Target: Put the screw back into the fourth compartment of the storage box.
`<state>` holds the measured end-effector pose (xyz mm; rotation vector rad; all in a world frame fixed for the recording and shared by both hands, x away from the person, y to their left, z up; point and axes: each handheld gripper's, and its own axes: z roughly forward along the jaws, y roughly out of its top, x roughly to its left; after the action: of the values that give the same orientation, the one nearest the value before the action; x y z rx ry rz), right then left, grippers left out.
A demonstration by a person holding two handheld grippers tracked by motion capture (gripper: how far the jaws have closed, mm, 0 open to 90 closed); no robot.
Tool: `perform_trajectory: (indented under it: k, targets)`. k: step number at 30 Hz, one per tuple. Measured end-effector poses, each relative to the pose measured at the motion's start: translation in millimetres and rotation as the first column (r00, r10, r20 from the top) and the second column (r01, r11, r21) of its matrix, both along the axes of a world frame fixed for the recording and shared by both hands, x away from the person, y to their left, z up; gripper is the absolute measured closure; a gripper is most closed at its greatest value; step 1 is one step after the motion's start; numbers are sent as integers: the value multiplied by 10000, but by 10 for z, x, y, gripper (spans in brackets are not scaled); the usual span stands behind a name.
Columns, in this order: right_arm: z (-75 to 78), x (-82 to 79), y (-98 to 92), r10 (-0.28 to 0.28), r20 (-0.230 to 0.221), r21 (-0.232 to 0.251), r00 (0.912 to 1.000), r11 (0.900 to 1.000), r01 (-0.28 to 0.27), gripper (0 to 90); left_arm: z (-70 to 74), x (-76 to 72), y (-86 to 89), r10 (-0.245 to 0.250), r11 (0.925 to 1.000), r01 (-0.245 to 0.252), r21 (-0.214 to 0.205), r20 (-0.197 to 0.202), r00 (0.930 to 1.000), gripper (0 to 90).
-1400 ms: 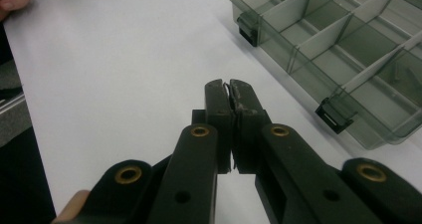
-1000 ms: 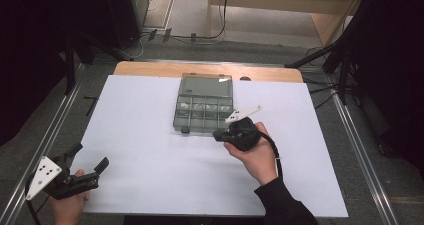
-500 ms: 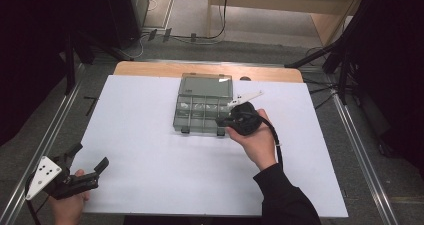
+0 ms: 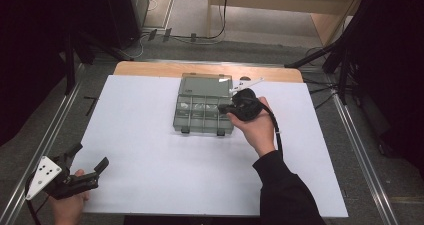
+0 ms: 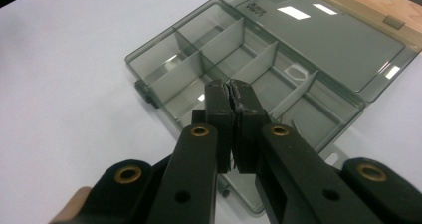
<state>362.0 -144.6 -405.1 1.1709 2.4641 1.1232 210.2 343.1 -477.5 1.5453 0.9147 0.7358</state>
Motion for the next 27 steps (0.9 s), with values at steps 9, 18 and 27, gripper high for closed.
perform_trajectory:
  k: [9, 18, 27]
  targets:
    - [-58, 189, -3, -203, -82, -142, 9998, 9997, 202, 897, 0, 1, 2, 0, 10000, 0, -10, 1, 10000, 12]
    - [-210, 375, -56, -702, -223, -329, 9973, 9970, 694, 897, 0, 2, 4, -11, 10000, 11, -11, 1, 10000, 12]
    - [-406, 546, -54, -1084, -406, -634, 9933, 9924, 1057, 897, -2, 4, 3, -10, 10000, 10, -3, -2, 10000, 12]
